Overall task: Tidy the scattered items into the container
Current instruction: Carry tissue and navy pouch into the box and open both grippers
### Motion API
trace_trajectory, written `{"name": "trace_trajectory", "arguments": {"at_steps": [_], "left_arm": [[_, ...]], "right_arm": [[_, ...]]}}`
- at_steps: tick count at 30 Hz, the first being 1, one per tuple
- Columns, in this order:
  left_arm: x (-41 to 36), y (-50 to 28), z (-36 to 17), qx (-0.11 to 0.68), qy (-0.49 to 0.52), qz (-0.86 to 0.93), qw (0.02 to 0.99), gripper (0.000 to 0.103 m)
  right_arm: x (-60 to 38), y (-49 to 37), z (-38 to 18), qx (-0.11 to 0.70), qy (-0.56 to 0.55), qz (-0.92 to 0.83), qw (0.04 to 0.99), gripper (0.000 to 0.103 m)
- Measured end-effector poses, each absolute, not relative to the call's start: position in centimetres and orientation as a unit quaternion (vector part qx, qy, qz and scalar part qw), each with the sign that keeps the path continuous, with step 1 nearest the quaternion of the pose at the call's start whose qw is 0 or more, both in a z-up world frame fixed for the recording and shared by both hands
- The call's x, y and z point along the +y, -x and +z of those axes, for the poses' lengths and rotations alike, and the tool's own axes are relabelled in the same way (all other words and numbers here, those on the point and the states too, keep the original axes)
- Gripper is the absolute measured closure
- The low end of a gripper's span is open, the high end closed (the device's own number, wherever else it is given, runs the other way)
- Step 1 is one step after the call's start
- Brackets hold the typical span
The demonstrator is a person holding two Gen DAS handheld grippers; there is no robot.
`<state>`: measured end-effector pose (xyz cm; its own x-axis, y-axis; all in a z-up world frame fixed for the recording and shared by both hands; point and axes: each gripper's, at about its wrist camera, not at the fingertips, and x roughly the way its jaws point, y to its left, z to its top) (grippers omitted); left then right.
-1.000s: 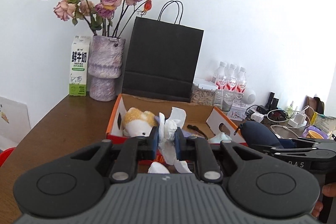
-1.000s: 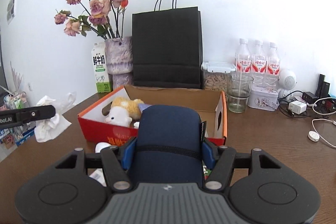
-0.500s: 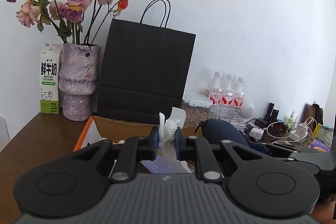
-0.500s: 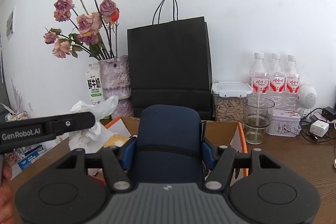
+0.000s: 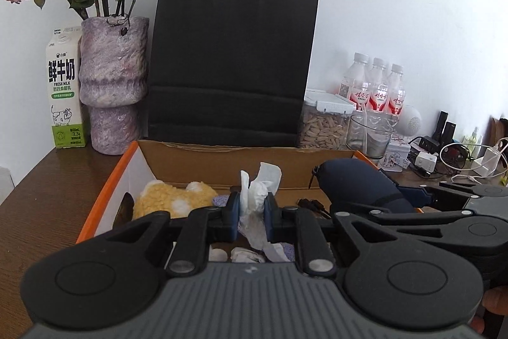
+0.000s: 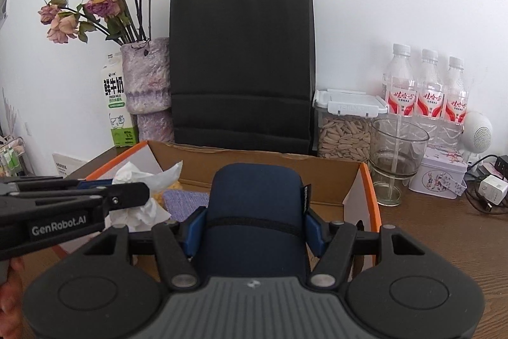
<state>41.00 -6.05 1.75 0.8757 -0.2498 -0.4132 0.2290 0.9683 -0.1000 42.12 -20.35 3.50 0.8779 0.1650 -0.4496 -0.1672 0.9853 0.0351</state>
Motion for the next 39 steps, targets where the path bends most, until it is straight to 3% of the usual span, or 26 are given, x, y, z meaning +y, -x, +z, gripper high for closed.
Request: {"name": "trace_trajectory", "arguments": {"at_steps": [2,4,5,6,7,8,25,39], "left_arm": [[-6.1,-40.8,1.8,0.209,0.019,-0.115,0.971,0.072],[-6.0,-40.8,1.9,0.206,0.016,-0.077,0.975,0.031],[-5.8,-40.8,2.1,0.2,0.015,-0.052,0.978,0.021],[-5.5,-40.8,2.2,0.195,0.016,-0.033,0.98,0.002],[-5.1,-40.8,2.4,0.19,0.022,-0.019,0.981,0.0],[-4.6,-40.8,2.5,0.187,0.033,-0.018,0.982,0.0],[-4.4,-40.2,2.9,0.186,0.028,-0.03,0.982,0.0],[-2.8,-35.5,2.3,0.163,0.007,-0.016,0.987,0.0]], "right_arm": [[-20.4,-42.2,3.5,0.234,0.002,0.089,0.968,0.038],[-20.7,-42.2,3.6,0.235,-0.006,0.082,0.969,0.034],[-21.0,-42.1,3.8,0.23,-0.009,0.071,0.97,0.025],[-21.4,-42.0,4.0,0.225,-0.011,0.06,0.972,0.019],[-21.7,-41.9,4.2,0.221,-0.014,0.055,0.974,0.007],[-22.0,-41.9,4.3,0.219,-0.017,0.055,0.974,0.0],[-21.5,-41.0,5.3,0.221,-0.002,0.072,0.973,0.0],[-23.3,-36.3,4.6,0.217,0.029,0.061,0.974,0.0]]}}
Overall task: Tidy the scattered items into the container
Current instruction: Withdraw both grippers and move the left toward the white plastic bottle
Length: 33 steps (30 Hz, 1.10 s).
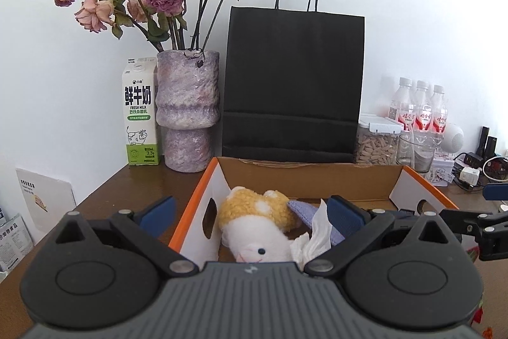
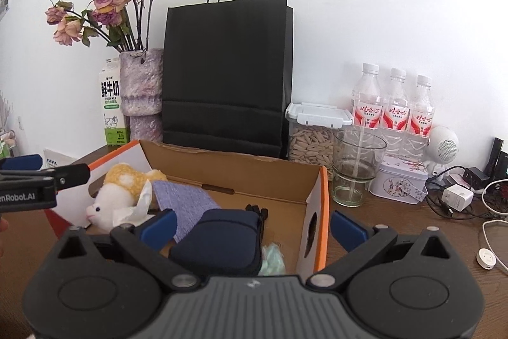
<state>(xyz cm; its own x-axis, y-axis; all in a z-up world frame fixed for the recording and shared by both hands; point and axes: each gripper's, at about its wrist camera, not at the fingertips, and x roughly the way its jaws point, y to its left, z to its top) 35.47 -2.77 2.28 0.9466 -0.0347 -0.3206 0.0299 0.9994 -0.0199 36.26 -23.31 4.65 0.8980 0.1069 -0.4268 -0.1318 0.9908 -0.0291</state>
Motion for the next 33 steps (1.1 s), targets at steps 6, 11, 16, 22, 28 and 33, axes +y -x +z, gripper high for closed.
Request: {"name": "trace_trajectory", "arguments": {"at_steps": [6,11,16,22,28,33], "left_arm": [[-2.2,-32.2,1.8,0.177,0.005,-0.024,0.984,0.0],[-1.7,-29.6,2.6,0.197,0.021,-0.028,0.98,0.0],[-2.4,-27.1,3.3,0.219,0.04,-0.064,0.973,0.0],[-5.2,-25.1,2.7,0.25,0.041,-0.103,0.962,0.0],[-7.5,-24.4,0.5,0.282,0.037,-0.105,0.953,0.0],[-8.2,-24.5,-1.5,0.314,0.028,-0.091,0.945,0.0]], "right_arm": [[-24.0,-32.6,3.7,0.228,0.038,0.058,0.971,0.0],[-24.1,-29.7,3.3,0.239,0.043,0.057,0.968,0.0],[-24.3,-27.6,3.2,0.248,0.042,0.057,0.966,0.0],[-25.2,-25.3,2.9,0.256,0.035,0.061,0.964,0.0],[-26.2,-23.9,2.0,0.265,0.024,0.058,0.962,0.0],[-26.5,-23.3,0.9,0.278,0.023,0.059,0.959,0.0]]}}
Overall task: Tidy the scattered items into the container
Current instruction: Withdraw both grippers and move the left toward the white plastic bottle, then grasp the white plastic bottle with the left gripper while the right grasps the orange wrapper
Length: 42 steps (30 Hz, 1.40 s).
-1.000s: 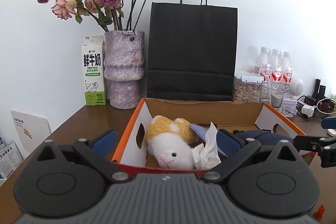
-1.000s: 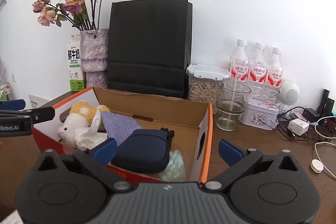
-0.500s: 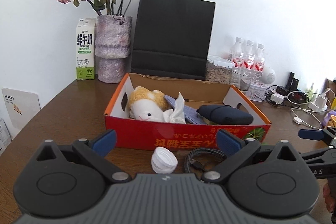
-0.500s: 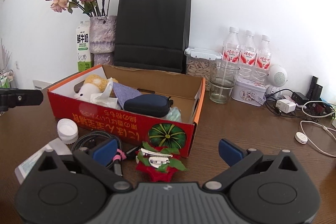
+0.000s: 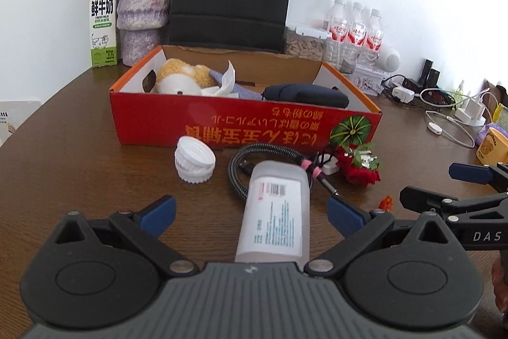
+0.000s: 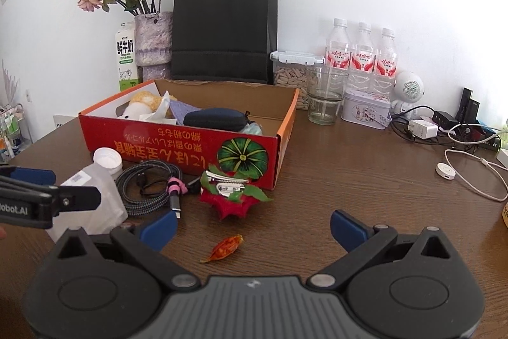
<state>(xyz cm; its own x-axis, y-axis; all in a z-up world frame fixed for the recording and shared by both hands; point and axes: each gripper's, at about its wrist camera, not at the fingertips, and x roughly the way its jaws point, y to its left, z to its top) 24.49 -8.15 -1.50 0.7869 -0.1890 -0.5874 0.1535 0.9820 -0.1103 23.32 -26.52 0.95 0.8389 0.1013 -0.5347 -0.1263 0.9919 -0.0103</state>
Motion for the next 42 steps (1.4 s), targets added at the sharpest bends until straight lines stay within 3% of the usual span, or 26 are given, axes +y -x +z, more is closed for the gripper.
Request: {"name": "trace_trajectory", "arguments": {"at_steps": [9,11,14,15,16,27,29,36,40,42], "left_arm": [[-9.9,-24.2,-2.7,0.312,0.0,-0.089,0.946,0.0],[-10.1,-24.3,-2.9,0.313,-0.004,-0.085,0.946,0.004],[-10.4,-24.5,-3.1,0.319,-0.009,-0.085,0.944,0.032],[-10.5,-24.6,-3.2,0.323,-0.01,-0.088,0.942,0.054],[-10.5,-24.7,-3.3,0.326,-0.011,-0.092,0.941,0.061],[-9.4,-23.6,-2.6,0.307,0.005,-0.085,0.948,0.061],[-9.0,-23.4,-2.2,0.3,0.008,-0.08,0.95,0.061],[-7.1,-23.0,-1.5,0.288,0.027,-0.067,0.955,0.061],[-6.1,-22.8,-1.4,0.286,0.037,-0.06,0.956,0.061],[-5.7,-22.7,-1.3,0.285,0.041,-0.058,0.956,0.061]], "right_arm": [[-26.3,-23.2,-0.2,0.288,0.024,0.07,0.955,0.0],[-26.3,-23.3,-0.4,0.29,0.02,0.071,0.954,0.0],[-26.6,-23.6,-0.9,0.295,0.009,0.073,0.953,0.0],[-26.7,-23.6,-1.1,0.296,0.005,0.072,0.952,0.0],[-26.8,-23.7,-1.2,0.297,0.004,0.072,0.952,0.0],[-25.9,-23.7,-1.6,0.297,0.019,0.073,0.952,0.001],[-25.6,-23.9,-1.8,0.303,0.024,0.073,0.95,0.009],[-25.2,-24.8,-1.6,0.312,-0.015,0.076,0.947,0.018],[-24.5,-25.7,-2.1,0.331,-0.014,0.057,0.942,0.041],[-24.3,-25.8,-2.1,0.328,-0.008,0.044,0.943,0.045]]}}
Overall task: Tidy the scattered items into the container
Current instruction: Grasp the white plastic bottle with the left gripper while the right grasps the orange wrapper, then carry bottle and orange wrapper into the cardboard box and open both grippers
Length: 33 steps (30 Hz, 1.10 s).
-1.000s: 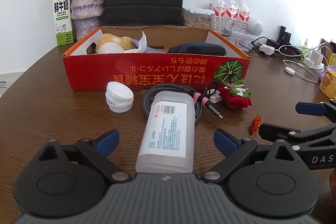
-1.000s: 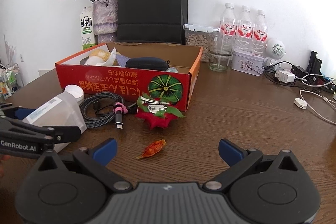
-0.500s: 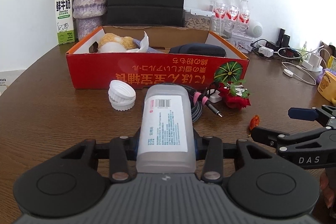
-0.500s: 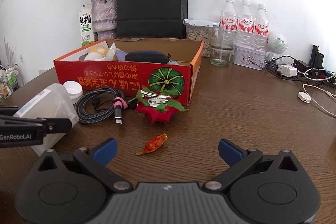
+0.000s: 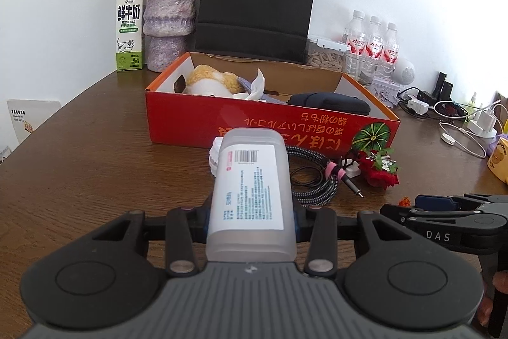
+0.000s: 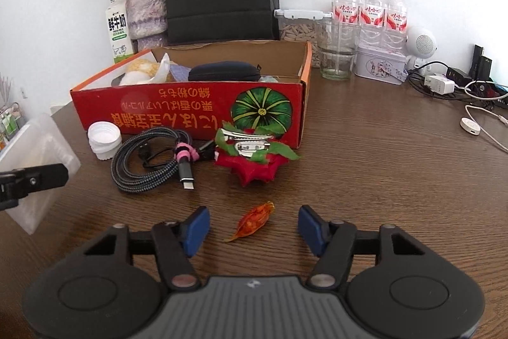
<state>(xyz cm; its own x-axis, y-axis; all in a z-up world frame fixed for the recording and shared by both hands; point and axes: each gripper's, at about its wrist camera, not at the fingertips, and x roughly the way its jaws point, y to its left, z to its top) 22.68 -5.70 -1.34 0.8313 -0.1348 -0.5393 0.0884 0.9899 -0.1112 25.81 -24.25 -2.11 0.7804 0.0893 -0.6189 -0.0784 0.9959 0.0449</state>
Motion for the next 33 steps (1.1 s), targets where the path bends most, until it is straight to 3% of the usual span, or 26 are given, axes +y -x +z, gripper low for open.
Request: {"name": "trace_trajectory", "arguments": {"at_steps": [3,5,7,22,33], "left_arm": [[-5.2,-22.5,-1.3,0.28,0.044,-0.058,0.957,0.061],[-4.8,-22.4,-1.3,0.278,0.048,-0.058,0.958,0.061],[-4.4,-22.3,-1.2,0.275,0.052,-0.059,0.958,0.061],[-2.6,-22.2,-0.2,0.251,0.067,-0.068,0.963,0.061],[-3.8,-25.0,3.5,0.201,0.05,-0.086,0.975,0.061]], "right_arm": [[-23.7,-25.8,-2.2,0.326,0.006,0.047,0.944,0.06],[-23.4,-25.5,-2.2,0.324,0.011,0.065,0.944,0.086],[-23.1,-25.1,-2.1,0.32,0.017,0.067,0.945,0.092],[-22.8,-24.1,2.3,0.251,0.019,0.059,0.966,0.093],[-20.7,-27.3,7.6,0.181,0.013,0.093,0.979,0.093]]}}
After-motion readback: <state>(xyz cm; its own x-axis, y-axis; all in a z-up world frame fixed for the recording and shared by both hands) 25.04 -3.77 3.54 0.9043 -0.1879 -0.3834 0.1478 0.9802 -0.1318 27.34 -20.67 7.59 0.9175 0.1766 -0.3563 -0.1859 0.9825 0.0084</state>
